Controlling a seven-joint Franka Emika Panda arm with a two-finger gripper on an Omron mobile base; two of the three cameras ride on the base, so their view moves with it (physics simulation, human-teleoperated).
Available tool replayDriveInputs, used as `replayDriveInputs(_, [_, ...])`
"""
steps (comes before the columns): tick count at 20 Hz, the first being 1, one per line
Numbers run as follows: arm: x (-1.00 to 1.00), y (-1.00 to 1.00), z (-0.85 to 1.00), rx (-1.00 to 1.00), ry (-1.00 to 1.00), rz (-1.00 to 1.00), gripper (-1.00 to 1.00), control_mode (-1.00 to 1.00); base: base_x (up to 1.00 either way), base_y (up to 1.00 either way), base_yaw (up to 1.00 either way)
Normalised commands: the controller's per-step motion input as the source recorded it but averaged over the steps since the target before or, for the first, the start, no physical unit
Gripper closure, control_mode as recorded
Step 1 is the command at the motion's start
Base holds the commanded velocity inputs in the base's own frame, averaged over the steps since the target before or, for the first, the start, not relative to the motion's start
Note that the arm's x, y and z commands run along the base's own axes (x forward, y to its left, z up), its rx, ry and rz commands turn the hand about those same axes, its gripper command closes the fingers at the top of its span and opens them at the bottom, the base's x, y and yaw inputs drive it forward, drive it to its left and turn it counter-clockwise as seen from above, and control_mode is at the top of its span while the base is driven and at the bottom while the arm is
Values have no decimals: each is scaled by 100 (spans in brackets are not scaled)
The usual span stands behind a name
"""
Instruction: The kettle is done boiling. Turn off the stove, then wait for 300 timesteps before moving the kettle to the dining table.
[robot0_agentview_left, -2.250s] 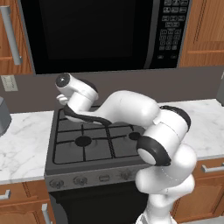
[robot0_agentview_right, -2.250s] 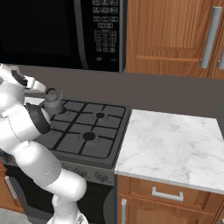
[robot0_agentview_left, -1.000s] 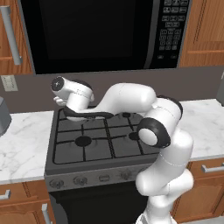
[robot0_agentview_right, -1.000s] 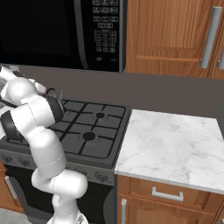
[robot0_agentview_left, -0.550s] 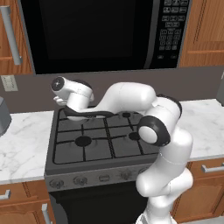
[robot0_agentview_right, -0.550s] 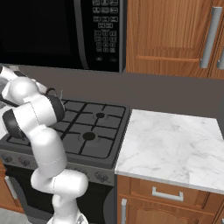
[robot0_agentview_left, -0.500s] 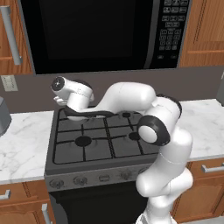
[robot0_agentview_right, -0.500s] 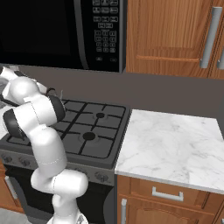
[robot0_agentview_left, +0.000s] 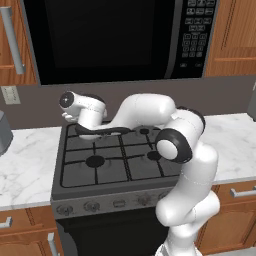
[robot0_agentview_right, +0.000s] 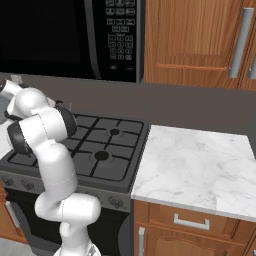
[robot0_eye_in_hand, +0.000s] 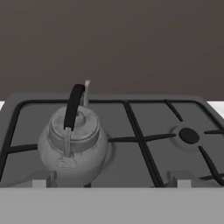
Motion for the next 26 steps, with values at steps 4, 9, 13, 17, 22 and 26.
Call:
replayDriveInputs(4, [16, 0, -9, 0, -1, 0, -100, -100, 0, 0, 0])
replayDriveInputs(9, [20, 0, -3, 2, 0, 0, -100, -100, 0, 0, 0])
replayDriveInputs(13, [20, 1, -4, 2, 0, 0, -100, -100, 0, 0, 0])
replayDriveInputs(17, [18, 5, -7, 2, 0, 0, -100, -100, 0, 0, 0])
replayDriveInputs(22, [11, 6, -11, 2, 0, 0, -100, -100, 0, 0, 0])
replayDriveInputs(26, [10, 7, -9, 1, 0, 0, -100, -100, 0, 0, 0])
